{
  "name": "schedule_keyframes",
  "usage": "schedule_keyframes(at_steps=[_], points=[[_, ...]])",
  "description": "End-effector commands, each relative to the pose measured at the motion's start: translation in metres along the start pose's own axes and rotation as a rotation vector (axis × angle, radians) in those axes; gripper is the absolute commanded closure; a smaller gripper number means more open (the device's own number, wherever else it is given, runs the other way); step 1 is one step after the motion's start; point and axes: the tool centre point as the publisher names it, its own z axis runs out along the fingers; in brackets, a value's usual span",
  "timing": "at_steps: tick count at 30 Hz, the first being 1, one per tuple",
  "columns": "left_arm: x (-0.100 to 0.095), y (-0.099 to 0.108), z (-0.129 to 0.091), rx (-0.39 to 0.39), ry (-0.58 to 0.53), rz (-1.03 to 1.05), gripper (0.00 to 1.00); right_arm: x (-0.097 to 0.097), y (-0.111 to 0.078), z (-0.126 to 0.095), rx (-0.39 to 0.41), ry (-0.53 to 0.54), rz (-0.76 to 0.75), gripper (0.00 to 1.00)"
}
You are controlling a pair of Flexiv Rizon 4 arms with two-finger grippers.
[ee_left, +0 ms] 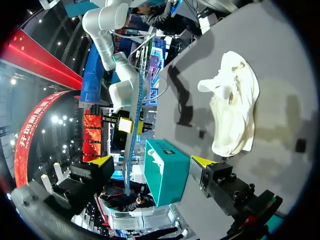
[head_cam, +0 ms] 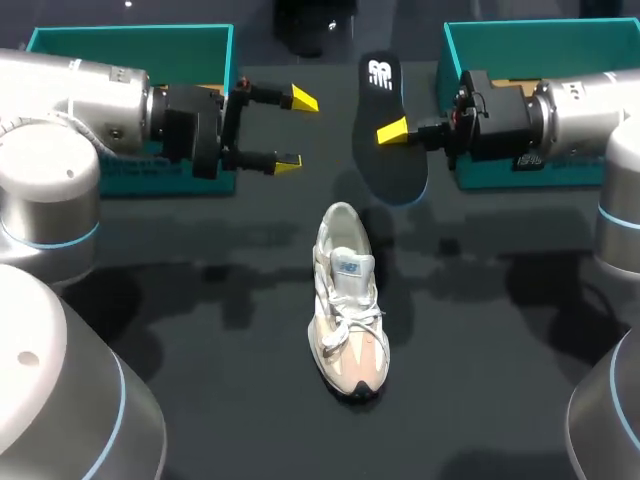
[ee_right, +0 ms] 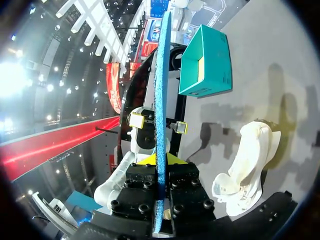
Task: Take the shoe out of the shoebox, open the shoe tongue, remove and reinsert the insole, then place the shoe into the shoebox
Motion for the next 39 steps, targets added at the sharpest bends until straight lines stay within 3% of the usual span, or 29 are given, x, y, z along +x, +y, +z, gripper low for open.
schedule_keyframes(at_steps=[1,5,9,19,21,24,39], points=[[-0.001,-0.001,-0.002,0.000,0.009,0.000,0.00,-0.001,0.001,0.002,0.001,-0.001,0.001,1.00],[-0.001,-0.001,-0.002,0.000,0.009,0.000,0.00,-0.001,0.001,0.002,0.001,-0.001,0.001,1.00],[0.008,-0.003,-0.004,-0.035,0.093,-0.072,0.00,-0.007,0.005,0.005,0.013,0.000,-0.072,1.00],[0.028,0.012,-0.032,-0.166,0.291,-0.446,0.00,-0.015,0.016,0.000,-0.004,-0.013,-0.207,1.00],[0.035,0.014,-0.036,-0.200,0.337,-0.500,0.00,-0.017,0.019,-0.001,-0.005,-0.025,-0.230,1.00],[0.048,0.017,-0.040,-0.351,0.421,-0.478,0.00,-0.021,0.025,-0.002,-0.015,-0.040,-0.272,1.00],[0.048,0.017,-0.040,-0.351,0.421,-0.478,0.00,-0.028,0.030,-0.004,-0.024,-0.038,-0.289,1.00]])
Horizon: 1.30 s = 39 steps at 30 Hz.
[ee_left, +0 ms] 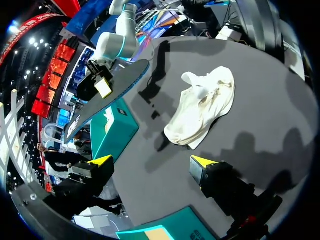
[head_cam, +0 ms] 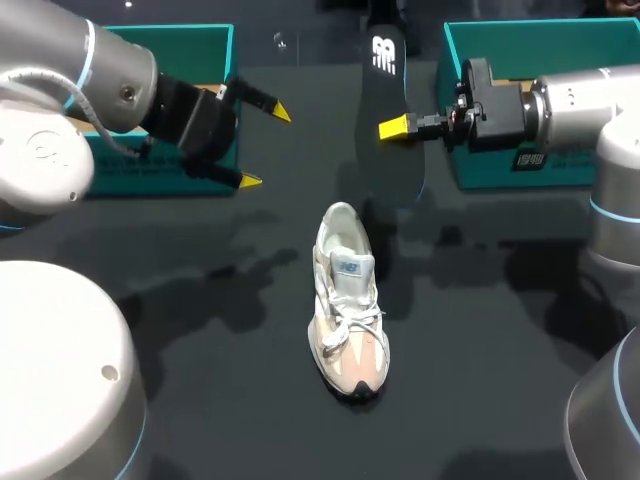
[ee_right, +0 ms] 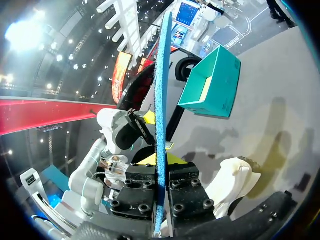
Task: Take the shoe out of the shoebox, open the shoe tongue, remove and reinsert the insole, then place the shoe into the shoebox
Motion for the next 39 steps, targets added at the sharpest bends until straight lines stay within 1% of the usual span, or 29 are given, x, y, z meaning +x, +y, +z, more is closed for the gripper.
schedule_keyframes(at_steps=[1,2,3,5,6,7,9,10,11,12,13,15,19,25,26,37,38,39], points=[[-0.001,0.000,0.000,-0.003,0.009,0.000,0.00,-0.001,0.001,0.002,0.002,-0.002,0.000,1.00],[-0.001,0.000,0.000,-0.003,0.009,0.000,0.00,-0.001,0.001,0.002,0.002,-0.002,0.000,1.00],[0.001,0.001,0.006,-0.038,0.045,-0.045,0.00,-0.004,0.003,0.000,-0.014,-0.007,-0.015,1.00],[0.005,0.002,0.013,-0.073,0.080,-0.100,0.00,-0.009,0.006,0.000,-0.033,0.036,-0.062,1.00],[0.008,0.004,0.017,-0.114,0.109,-0.152,0.00,-0.012,0.007,-0.002,-0.035,0.047,-0.079,1.00],[0.013,0.006,0.018,-0.114,0.123,-0.177,0.00,-0.016,0.009,-0.002,-0.040,0.045,-0.086,1.00],[0.020,0.009,0.022,-0.153,0.174,-0.265,0.00,-0.021,0.011,-0.005,-0.050,0.062,-0.100,1.00],[0.025,0.009,0.024,-0.153,0.189,-0.286,0.00,-0.022,0.011,-0.007,-0.054,0.055,-0.105,1.00],[0.029,0.010,0.027,-0.171,0.211,-0.315,0.00,-0.024,0.012,-0.008,-0.063,0.058,-0.116,1.00],[0.033,0.010,0.031,-0.195,0.228,-0.338,0.00,-0.026,0.012,-0.008,-0.066,0.064,-0.129,1.00],[0.039,0.010,0.034,-0.194,0.246,-0.345,0.00,-0.027,0.012,-0.009,-0.071,0.066,-0.139,1.00],[0.046,0.008,0.040,-0.220,0.287,-0.391,0.00,-0.029,0.011,-0.009,-0.075,0.074,-0.156,1.00],[0.061,0.003,0.045,-0.232,0.320,-0.445,0.00,-0.035,0.010,-0.008,-0.080,0.066,-0.168,1.00],[0.076,-0.004,0.048,-0.260,0.358,-0.528,0.00,-0.045,0.007,-0.003,-0.085,0.065,-0.212,1.00],[0.077,-0.003,0.049,-0.298,0.351,-0.550,0.00,-0.045,0.007,-0.003,-0.085,0.065,-0.212,1.00],[0.077,-0.003,0.049,-0.298,0.351,-0.550,0.00,-0.045,0.007,-0.003,-0.085,0.065,-0.212,1.00],[0.077,-0.003,0.049,-0.298,0.351,-0.550,0.00,-0.047,0.006,-0.002,-0.083,0.084,-0.229,1.00],[0.080,-0.005,0.052,-0.275,0.366,-0.557,0.00,-0.050,0.005,0.000,-0.077,0.073,-0.234,1.00]])
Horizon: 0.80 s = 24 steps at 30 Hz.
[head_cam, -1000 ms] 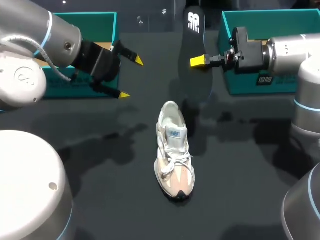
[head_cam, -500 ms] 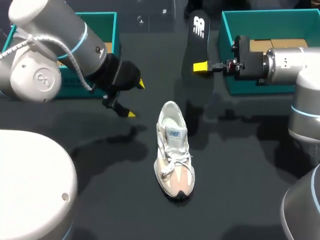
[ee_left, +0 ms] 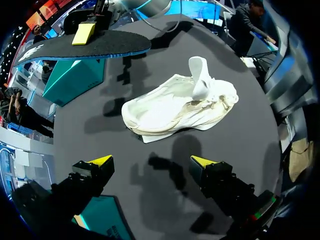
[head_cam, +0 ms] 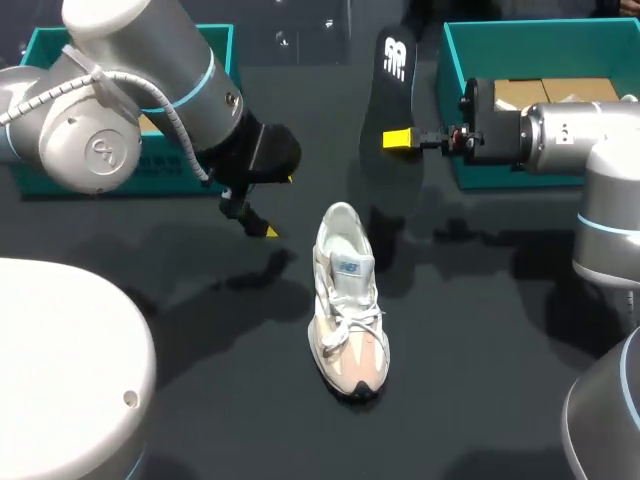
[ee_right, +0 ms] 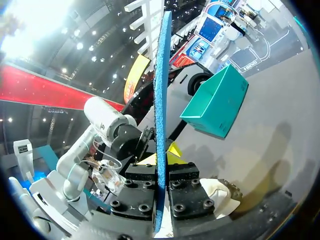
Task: Take the shoe out of the shoebox, open the shoe tongue, remove and reinsert the insole, then place the shoe into the shoebox
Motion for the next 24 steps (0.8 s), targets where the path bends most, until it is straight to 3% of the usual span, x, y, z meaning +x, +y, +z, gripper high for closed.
schedule_keyframes(at_steps=[1,14,24], points=[[0.005,-0.002,0.008,0.024,0.028,-0.003,0.00,-0.007,-0.004,0.006,0.013,0.000,-0.033,1.00],[0.018,-0.008,0.047,0.034,0.062,-0.014,0.00,-0.016,-0.017,0.022,-0.019,0.098,-0.165,1.00],[0.019,-0.008,0.050,0.067,0.053,-0.003,0.00,-0.017,-0.021,0.024,-0.034,0.121,-0.189,1.00]])
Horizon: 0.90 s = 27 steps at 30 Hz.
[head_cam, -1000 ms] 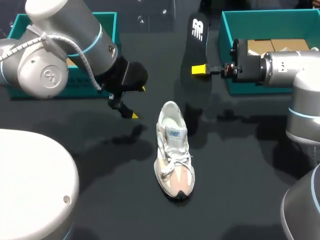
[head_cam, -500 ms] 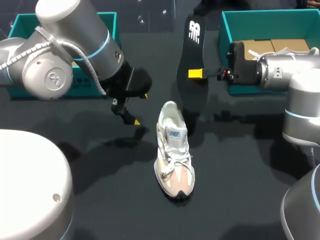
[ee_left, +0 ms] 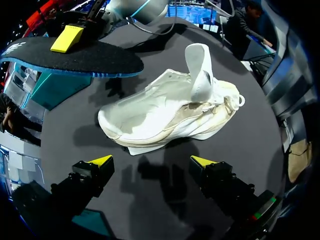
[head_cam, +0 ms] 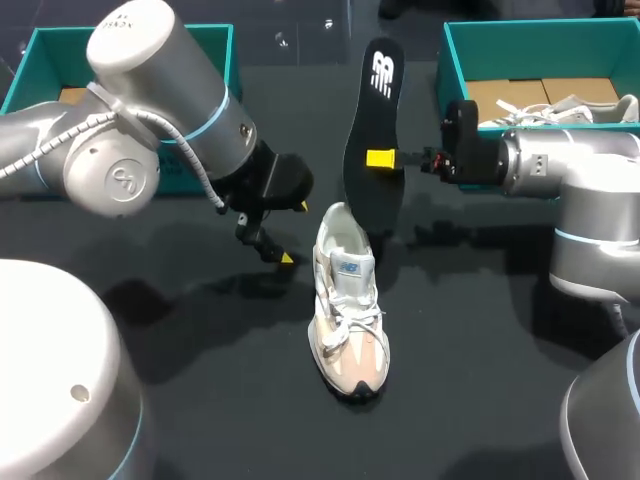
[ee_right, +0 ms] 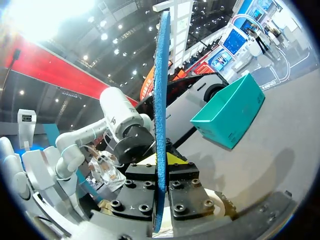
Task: Take the shoe out of the shoebox, open the shoe tongue, remove and reinsert the insole, then place the shoe into the shoebox
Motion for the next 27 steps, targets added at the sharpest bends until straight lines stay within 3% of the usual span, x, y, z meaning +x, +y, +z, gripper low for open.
schedule_keyframes(at_steps=[1,6,15,27], points=[[0.001,0.001,0.001,0.001,-0.001,0.001,0.00,-0.001,0.000,0.001,0.001,0.001,0.000,1.00],[0.001,0.001,0.001,0.001,-0.001,0.001,0.00,-0.001,0.000,0.001,0.001,0.001,0.000,1.00],[0.004,0.001,0.022,-0.006,0.000,0.008,0.00,-0.010,-0.004,0.027,0.063,0.008,-0.053,1.00],[-0.008,-0.004,0.035,0.003,-0.009,-0.020,0.00,-0.007,-0.017,0.034,0.057,0.005,-0.079,1.00]])
